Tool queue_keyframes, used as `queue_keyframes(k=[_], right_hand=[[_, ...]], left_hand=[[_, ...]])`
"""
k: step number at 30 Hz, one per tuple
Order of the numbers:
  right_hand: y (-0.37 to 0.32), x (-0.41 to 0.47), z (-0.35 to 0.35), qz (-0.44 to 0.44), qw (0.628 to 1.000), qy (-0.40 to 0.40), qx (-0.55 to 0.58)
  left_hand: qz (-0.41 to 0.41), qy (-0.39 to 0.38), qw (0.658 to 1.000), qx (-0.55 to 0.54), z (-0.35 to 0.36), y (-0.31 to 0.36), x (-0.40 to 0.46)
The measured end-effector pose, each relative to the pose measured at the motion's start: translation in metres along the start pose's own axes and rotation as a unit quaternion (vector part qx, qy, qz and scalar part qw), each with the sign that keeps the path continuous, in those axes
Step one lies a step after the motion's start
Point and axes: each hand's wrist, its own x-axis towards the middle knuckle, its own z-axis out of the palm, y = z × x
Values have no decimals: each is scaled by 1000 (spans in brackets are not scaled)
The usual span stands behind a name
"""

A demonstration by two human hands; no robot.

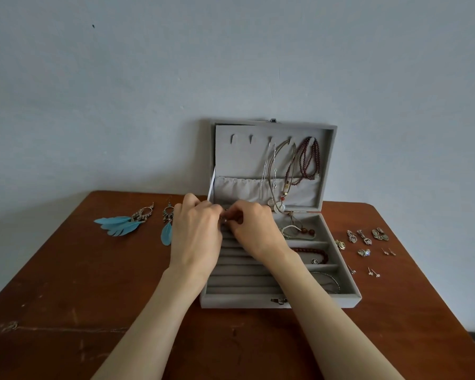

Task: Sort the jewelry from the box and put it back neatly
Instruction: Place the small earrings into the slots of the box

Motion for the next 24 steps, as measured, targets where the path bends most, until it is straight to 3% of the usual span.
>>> queue_keyframes(k=[10,24], right_hand=[[3,1,4,13,999,20,43],[3,0,5,8,999,41,22]], left_hand=[[-14,30,999,-27,10,-4,-1],[-29,-14,999,21,12,0,-3]])
